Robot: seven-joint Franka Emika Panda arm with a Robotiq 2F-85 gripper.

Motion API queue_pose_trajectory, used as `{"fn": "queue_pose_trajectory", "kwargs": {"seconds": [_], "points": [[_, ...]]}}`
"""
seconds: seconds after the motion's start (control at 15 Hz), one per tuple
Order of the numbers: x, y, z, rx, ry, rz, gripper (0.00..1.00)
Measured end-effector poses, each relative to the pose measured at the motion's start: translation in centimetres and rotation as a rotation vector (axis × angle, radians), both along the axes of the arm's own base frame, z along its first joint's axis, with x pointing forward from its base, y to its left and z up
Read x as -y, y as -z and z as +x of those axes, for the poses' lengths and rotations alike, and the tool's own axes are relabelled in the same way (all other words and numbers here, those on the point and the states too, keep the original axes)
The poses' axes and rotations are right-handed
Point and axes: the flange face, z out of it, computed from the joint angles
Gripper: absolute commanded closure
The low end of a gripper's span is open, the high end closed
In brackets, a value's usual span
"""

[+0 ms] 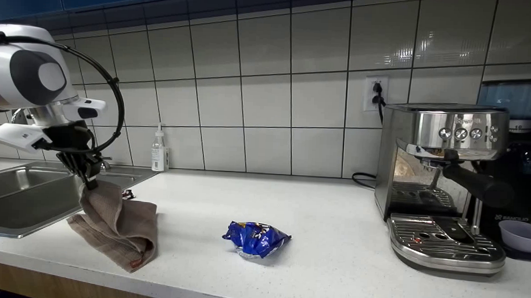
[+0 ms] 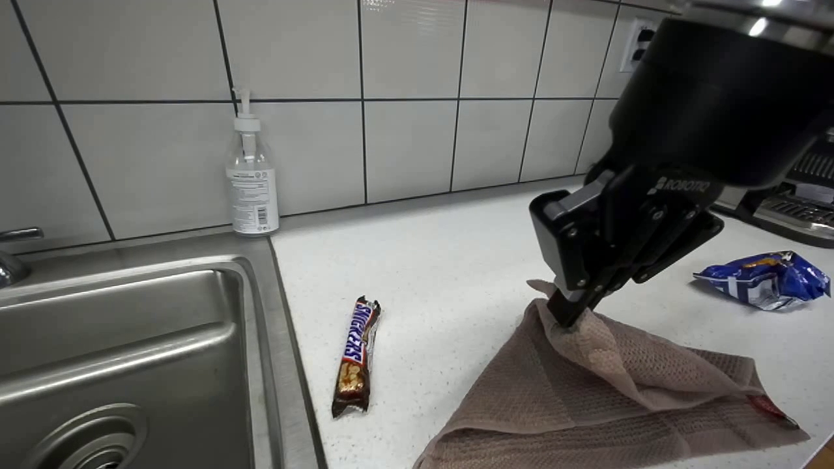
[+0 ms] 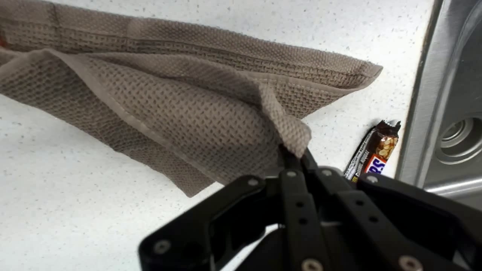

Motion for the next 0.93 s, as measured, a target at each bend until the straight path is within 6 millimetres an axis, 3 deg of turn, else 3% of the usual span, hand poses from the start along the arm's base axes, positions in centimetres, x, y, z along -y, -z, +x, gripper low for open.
{"fn": "queue_pose_trajectory", "kwargs": {"seconds": [0.93], "points": [[-4.9,1.4,0.6,-0.002,-0.069,-0.027,0.99]]}}
